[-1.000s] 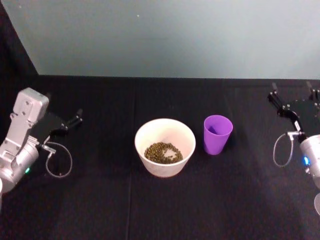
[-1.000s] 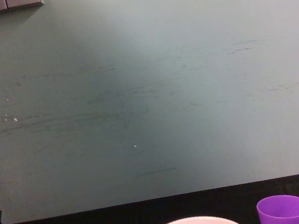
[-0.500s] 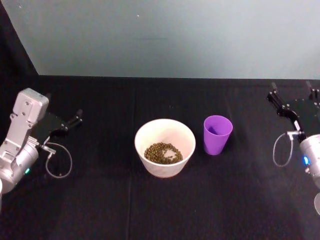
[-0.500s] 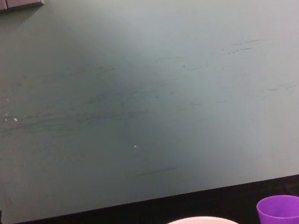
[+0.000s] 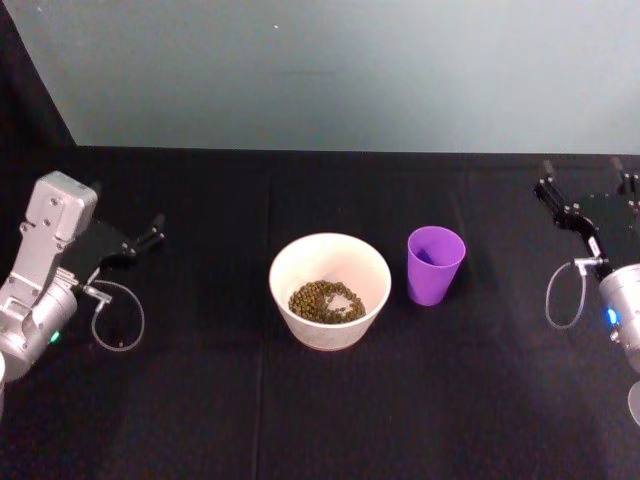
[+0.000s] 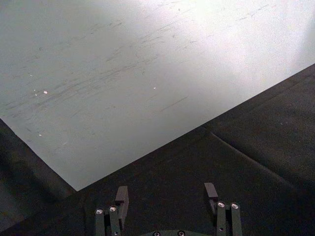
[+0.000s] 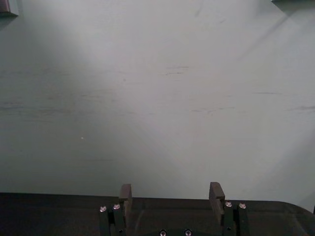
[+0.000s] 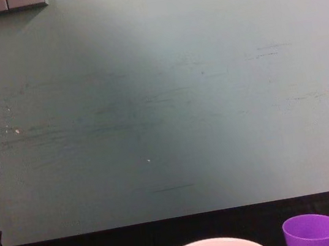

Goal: Pick up the cup and pour the mung beans from the cup into the bowl.

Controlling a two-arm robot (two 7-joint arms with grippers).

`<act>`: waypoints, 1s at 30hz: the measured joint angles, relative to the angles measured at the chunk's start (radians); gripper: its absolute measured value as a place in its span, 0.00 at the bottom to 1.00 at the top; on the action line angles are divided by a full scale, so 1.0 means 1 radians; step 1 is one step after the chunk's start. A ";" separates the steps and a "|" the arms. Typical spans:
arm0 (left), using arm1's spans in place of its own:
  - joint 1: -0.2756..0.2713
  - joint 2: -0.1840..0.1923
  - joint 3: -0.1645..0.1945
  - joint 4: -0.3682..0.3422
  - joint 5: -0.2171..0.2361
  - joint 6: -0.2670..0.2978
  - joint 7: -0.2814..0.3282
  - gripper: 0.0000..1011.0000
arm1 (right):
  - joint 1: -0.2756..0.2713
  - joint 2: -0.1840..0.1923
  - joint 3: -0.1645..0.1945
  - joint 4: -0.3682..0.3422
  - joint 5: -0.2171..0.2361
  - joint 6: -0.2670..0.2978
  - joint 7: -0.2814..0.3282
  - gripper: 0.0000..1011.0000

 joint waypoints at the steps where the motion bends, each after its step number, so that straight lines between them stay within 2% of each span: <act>1: 0.000 0.000 0.000 0.000 0.000 0.000 0.000 0.99 | 0.000 0.000 0.000 0.000 0.000 0.000 0.000 0.99; 30: 0.000 0.000 0.000 0.000 0.000 0.000 0.000 0.99 | 0.000 0.000 0.000 -0.001 0.000 0.001 -0.001 0.99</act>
